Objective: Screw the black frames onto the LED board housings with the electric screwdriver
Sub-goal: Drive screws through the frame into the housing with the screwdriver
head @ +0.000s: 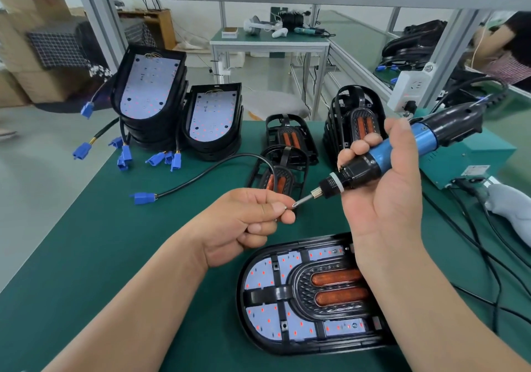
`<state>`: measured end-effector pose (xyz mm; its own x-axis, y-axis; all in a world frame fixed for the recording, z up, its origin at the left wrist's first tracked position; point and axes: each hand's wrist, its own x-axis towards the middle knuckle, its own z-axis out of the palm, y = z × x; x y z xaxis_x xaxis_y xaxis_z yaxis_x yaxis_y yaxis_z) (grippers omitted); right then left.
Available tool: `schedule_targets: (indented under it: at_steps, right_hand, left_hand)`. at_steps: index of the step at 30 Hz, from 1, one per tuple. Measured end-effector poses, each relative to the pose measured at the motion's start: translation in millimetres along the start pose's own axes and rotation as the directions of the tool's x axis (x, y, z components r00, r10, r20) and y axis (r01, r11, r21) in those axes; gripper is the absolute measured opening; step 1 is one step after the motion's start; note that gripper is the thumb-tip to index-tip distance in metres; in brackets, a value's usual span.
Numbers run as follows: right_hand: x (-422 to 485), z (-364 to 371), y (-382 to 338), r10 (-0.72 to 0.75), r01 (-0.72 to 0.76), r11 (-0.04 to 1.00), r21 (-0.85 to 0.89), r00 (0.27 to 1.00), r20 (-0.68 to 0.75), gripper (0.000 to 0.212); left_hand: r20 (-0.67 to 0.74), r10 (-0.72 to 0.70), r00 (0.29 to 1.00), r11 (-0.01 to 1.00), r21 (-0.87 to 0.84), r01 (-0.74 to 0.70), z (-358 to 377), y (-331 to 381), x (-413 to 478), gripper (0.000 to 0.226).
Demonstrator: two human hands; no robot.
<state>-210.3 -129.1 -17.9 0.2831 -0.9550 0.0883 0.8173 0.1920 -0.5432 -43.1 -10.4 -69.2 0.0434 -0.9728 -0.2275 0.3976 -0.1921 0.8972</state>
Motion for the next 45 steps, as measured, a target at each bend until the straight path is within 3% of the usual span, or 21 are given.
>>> schedule_targets:
  at_steps: [10,17,22,33,45]
  right_hand:
    - [-1.5,1.0,2.6,-0.018,0.019,0.998,-0.055,1.0,0.018,0.019]
    - [-2.1,0.0,3.6,-0.018,0.02,0.997,-0.069,0.999,0.028,0.016]
    - [-2.5,-1.1,3.5,-0.021,0.025,0.996,-0.089,0.999,0.044,0.026]
    - [-7.9,2.5,6.9,-0.1,0.123,0.978,-0.166,0.985,0.138,0.024]
    - [-6.4,1.7,4.5,-0.061,0.078,0.987,-0.14,0.99,0.124,0.025]
  left_hand:
    - [0.061,0.046,0.997,0.998,0.03,-0.048,1.3,-2.5,-1.5,0.013]
    - [0.04,0.045,0.998,0.998,0.033,-0.047,1.1,-3.0,-0.8,0.017]
    - [0.026,0.051,0.998,0.997,0.049,-0.053,2.2,-2.7,-1.3,0.018]
    - [0.005,0.069,0.998,0.993,0.101,-0.069,3.6,-3.2,-3.2,0.017]
    - [0.039,0.063,0.997,0.994,0.082,-0.066,3.1,-1.9,-4.4,0.025]
